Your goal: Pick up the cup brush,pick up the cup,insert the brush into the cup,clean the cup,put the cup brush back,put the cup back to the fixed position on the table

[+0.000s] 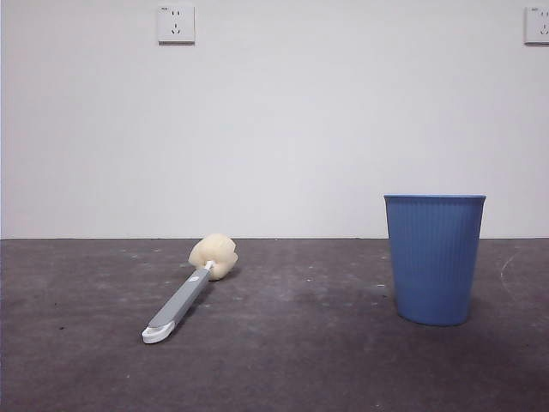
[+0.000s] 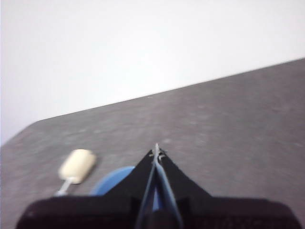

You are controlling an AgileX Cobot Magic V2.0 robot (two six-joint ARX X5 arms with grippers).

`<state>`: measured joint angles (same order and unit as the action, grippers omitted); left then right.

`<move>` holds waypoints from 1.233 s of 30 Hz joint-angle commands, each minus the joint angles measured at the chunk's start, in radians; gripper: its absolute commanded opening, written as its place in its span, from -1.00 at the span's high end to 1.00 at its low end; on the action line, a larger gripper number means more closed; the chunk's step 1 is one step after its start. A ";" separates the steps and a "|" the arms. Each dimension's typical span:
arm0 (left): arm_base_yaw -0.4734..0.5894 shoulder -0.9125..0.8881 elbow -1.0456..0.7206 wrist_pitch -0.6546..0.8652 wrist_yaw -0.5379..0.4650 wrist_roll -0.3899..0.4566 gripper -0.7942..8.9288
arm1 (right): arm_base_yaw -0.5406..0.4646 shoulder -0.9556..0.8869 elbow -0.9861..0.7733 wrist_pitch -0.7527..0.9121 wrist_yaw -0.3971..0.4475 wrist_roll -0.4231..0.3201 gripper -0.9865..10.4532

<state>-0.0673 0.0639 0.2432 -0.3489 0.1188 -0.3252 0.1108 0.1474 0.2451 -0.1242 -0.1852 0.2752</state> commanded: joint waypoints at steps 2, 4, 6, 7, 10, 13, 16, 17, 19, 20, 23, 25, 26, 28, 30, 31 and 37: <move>0.002 0.050 0.086 -0.049 0.066 -0.016 0.85 | 0.000 0.108 0.105 -0.051 -0.084 -0.018 0.85; 0.002 0.090 0.142 -0.082 0.104 -0.013 0.85 | 0.000 0.172 0.174 -0.117 -0.132 -0.063 0.85; 0.002 0.134 0.195 -0.111 0.148 -0.010 0.85 | 0.000 0.227 0.237 -0.183 -0.174 -0.109 0.85; 0.002 0.159 0.224 -0.125 0.171 -0.003 0.85 | 0.000 0.252 0.271 -0.222 -0.191 -0.134 0.85; 0.002 0.237 0.304 -0.173 0.224 0.025 0.85 | 0.000 0.309 0.363 -0.340 -0.241 -0.192 0.85; 0.001 0.315 0.375 -0.227 0.268 0.053 0.85 | 0.000 0.341 0.442 -0.465 -0.262 -0.251 0.85; 0.001 0.384 0.434 -0.271 0.312 0.085 0.85 | 0.000 0.350 0.504 -0.562 -0.261 -0.296 0.85; 0.000 0.402 0.451 -0.284 0.321 0.096 0.85 | 0.000 0.350 0.520 -0.585 -0.261 -0.304 0.85; 0.000 0.434 0.484 -0.309 0.335 0.121 0.85 | 0.000 0.350 0.555 -0.634 -0.261 -0.318 0.85; 0.000 0.444 0.497 -0.321 0.335 0.129 0.85 | 0.000 0.351 0.567 -0.649 -0.261 -0.323 0.85; -0.003 0.464 0.525 -0.349 0.338 0.148 0.85 | 0.000 0.357 0.599 -0.686 -0.260 -0.337 0.85; -0.007 0.465 0.530 -0.357 0.344 0.151 0.85 | 0.000 0.362 0.615 -0.700 -0.259 -0.343 0.85; -0.007 0.465 0.531 -0.357 0.347 0.151 0.85 | 0.000 0.364 0.619 -0.701 -0.259 -0.344 0.85; -0.007 0.465 0.530 -0.362 0.352 0.151 0.85 | 0.000 0.368 0.622 -0.702 -0.259 -0.344 0.85; -0.007 0.465 0.530 -0.364 0.354 0.151 0.85 | 0.000 0.372 0.622 -0.705 -0.258 -0.344 0.85; -0.007 0.465 0.530 -0.364 0.354 0.151 0.85 | 0.000 0.377 0.622 -0.708 -0.258 -0.344 0.85; -0.007 0.465 0.530 -0.364 0.354 0.150 0.82 | 0.000 0.383 0.622 -0.710 -0.253 -0.351 0.65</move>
<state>-0.0715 0.5301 0.7727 -0.7143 0.4641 -0.1902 0.1108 0.5304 0.8646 -0.8383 -0.4416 -0.0677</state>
